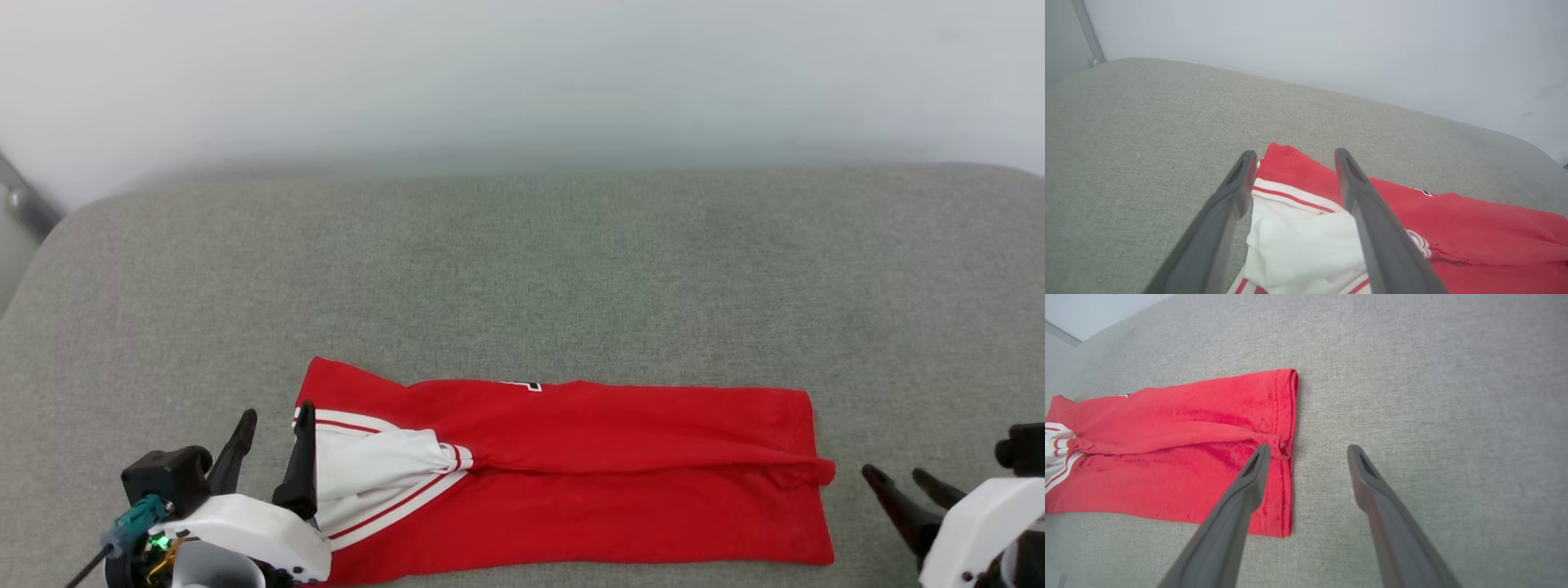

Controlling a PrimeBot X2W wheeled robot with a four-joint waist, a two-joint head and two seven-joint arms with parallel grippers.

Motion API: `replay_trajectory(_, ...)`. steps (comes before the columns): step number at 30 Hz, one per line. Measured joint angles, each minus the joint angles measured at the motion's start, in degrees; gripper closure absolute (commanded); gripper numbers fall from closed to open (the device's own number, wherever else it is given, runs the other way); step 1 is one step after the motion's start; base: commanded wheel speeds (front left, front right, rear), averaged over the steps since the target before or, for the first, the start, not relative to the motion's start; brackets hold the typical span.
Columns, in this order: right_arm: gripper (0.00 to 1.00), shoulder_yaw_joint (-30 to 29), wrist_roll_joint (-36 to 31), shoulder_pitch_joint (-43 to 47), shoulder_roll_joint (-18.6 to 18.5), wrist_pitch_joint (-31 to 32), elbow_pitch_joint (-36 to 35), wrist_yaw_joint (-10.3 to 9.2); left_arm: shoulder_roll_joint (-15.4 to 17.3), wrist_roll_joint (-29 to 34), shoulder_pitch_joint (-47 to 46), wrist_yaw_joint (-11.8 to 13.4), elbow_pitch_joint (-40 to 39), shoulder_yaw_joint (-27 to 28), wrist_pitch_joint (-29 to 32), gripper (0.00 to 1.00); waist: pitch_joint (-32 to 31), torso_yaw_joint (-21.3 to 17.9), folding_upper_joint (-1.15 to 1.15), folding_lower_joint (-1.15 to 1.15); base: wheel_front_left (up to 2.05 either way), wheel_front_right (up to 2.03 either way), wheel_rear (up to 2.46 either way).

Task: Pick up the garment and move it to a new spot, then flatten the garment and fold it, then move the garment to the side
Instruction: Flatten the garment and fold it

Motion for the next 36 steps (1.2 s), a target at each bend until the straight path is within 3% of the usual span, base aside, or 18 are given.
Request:
replay_trajectory(6, 0.00, -6.22, -0.62, 0.07, -0.75, 7.12, -3.98, -0.01, -1.14, 4.36, -0.47, 0.47, -2.77, -0.70, -6.13, 0.00, -1.49, 0.35, 0.00, 0.00, 0.00, 0.00, 0.00)
replay_trajectory(14, 0.00, -8.98, -2.31, -4.01, -0.03, 17.86, -3.81, -0.01, -3.63, 10.03, -3.52, 0.19, -7.34, -2.61, -7.95, 0.00, 1.18, 3.36, 0.00, 0.00, 0.00, 0.00, 0.00)
replay_trajectory(28, 0.00, -7.49, -1.98, -9.87, 3.58, 24.84, 7.69, 0.01, -6.26, 13.05, -6.23, -1.33, -8.21, -3.88, -8.10, 0.00, 7.43, 9.06, 0.00, 0.01, 0.00, 0.00, 0.00)
replay_trajectory(29, 0.22, -7.46, -1.97, -10.09, 3.61, 25.13, 8.04, 0.01, -6.30, 13.06, -6.22, -1.31, -8.12, -3.66, -8.10, 0.00, 7.51, 9.16, 0.00, 0.01, 0.00, 0.00, 0.00)
replay_trajectory(30, 0.65, -7.43, -1.72, -10.38, 3.61, 25.52, 8.36, 0.01, -6.26, 13.14, -6.22, -1.20, -8.03, -3.44, -8.10, 0.00, 7.49, 9.12, 0.00, 0.00, 0.00, 0.00, 0.00)
replay_trajectory(31, 1.00, -7.37, -1.15, -10.62, 3.65, 25.69, 8.61, 0.00, -6.28, 13.14, -6.21, -1.16, -7.95, -3.26, -8.10, 0.00, 7.43, 9.05, 0.00, 0.01, 0.00, 0.00, 0.00)
replay_trajectory(36, 1.00, -5.53, 0.02, -11.57, 4.04, 25.84, 9.33, -0.02, -6.00, 13.65, -5.76, -1.21, -7.51, -3.11, -8.12, 0.00, 6.56, 8.52, 0.00, 0.01, 0.00, 0.00, 0.00)
